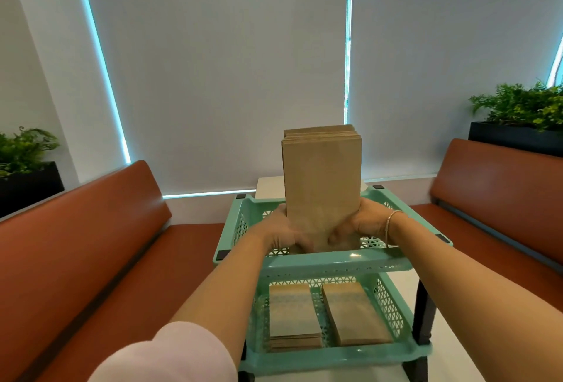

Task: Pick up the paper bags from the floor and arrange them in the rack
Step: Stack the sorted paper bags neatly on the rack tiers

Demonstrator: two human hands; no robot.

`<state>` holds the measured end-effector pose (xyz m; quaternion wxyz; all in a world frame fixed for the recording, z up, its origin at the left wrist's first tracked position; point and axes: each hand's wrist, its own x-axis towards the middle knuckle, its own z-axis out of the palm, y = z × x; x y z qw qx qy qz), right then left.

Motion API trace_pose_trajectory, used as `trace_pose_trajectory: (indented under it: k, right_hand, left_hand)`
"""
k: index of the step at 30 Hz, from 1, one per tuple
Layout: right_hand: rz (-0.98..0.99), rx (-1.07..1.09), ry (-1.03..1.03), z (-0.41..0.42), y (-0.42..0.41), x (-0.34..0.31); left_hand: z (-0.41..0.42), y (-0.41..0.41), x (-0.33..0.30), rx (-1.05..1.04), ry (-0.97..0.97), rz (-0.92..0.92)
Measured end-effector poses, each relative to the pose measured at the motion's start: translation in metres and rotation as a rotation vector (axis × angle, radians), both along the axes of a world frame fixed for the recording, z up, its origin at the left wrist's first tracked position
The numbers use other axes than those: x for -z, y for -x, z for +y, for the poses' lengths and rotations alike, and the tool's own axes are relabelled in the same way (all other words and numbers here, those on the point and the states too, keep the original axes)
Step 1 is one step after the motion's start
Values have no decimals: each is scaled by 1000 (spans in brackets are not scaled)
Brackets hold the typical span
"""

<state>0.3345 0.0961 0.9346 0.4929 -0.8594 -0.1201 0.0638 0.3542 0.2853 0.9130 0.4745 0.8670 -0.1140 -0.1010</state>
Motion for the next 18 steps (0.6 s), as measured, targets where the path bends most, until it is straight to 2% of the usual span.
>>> trace_pose_trajectory:
  k: [2,5,7,9,12,16,18]
  right_hand:
    - [10,83,-154,-4,0,-10]
    - [-129,203,-394,-9,3,-43]
    - [-234,231,-446,-13,8,-71]
    - [-313,221,-284,-17,15,-94]
    - [-327,204,8,-23,23,-110]
    - [-281,264,187,-35,25,-105]
    - [-218,286,199,-42,23,-92]
  left_hand:
    - [0,1,1,-8,26,-3]
    - [1,1,-1,-11,42,8]
    - [-1,4,-5,-17,19,-12]
    - [-1,5,-11,-25,-16,-26]
    - [3,10,-29,-23,-91,-46]
    - [18,15,-59,-67,-111,-116]
    - [27,19,-70,-97,-95,-136]
